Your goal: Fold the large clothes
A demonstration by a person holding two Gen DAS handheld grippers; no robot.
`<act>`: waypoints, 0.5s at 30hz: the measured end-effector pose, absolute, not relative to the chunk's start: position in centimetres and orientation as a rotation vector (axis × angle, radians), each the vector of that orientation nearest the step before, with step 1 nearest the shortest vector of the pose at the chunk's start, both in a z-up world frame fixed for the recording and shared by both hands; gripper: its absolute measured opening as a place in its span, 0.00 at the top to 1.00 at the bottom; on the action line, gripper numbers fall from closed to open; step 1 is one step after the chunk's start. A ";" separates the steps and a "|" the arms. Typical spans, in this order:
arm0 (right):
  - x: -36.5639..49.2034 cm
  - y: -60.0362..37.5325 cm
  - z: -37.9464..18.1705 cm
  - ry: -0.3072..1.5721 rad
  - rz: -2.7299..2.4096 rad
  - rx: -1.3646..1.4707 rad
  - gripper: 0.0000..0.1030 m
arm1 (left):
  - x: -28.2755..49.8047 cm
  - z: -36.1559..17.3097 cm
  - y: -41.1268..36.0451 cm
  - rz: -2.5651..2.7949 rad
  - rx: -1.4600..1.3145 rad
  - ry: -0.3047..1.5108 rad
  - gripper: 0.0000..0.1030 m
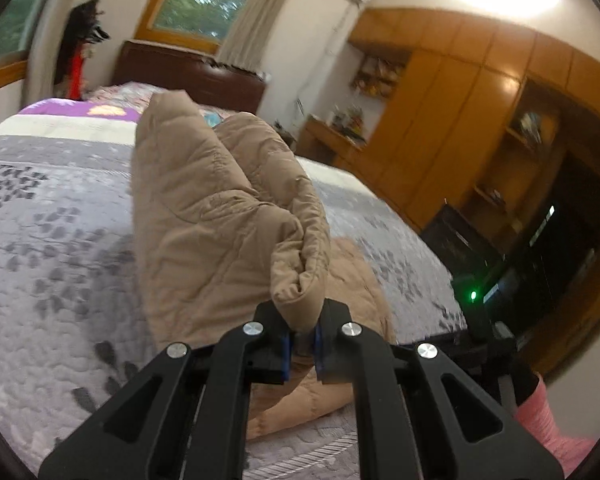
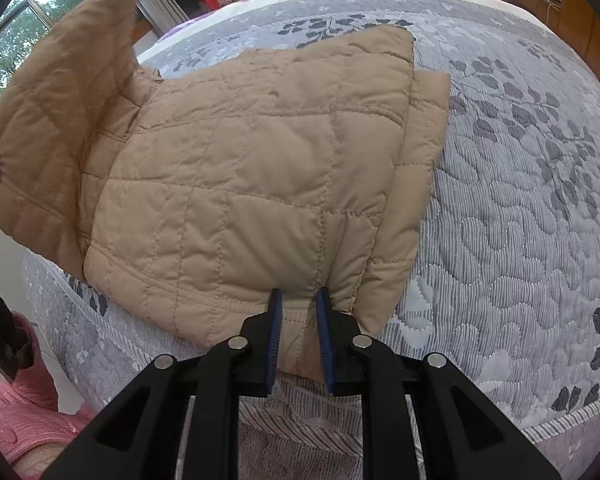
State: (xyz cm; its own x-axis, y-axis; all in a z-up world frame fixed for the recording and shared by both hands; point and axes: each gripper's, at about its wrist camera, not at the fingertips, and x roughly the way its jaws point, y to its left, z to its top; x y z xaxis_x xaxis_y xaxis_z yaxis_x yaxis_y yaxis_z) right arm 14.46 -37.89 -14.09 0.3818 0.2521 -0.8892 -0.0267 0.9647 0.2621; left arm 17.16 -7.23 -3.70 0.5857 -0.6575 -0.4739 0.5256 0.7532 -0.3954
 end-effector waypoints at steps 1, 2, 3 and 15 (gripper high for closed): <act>14.5 -37.9 -14.1 1.169 0.180 0.219 0.84 | 17.4 -4.1 -7.8 -0.705 -0.213 0.657 0.94; 14.4 -37.9 -14.1 1.169 0.180 0.218 0.84 | 17.8 -4.7 -8.7 -0.716 -0.201 0.681 0.94; 14.4 -37.9 -14.1 1.169 0.180 0.219 0.84 | 18.2 -5.3 -9.1 -0.724 -0.194 0.696 0.94; 14.5 -38.1 -14.1 1.170 0.186 0.226 0.84 | 20.3 -12.7 -14.6 -0.796 -0.100 0.911 0.93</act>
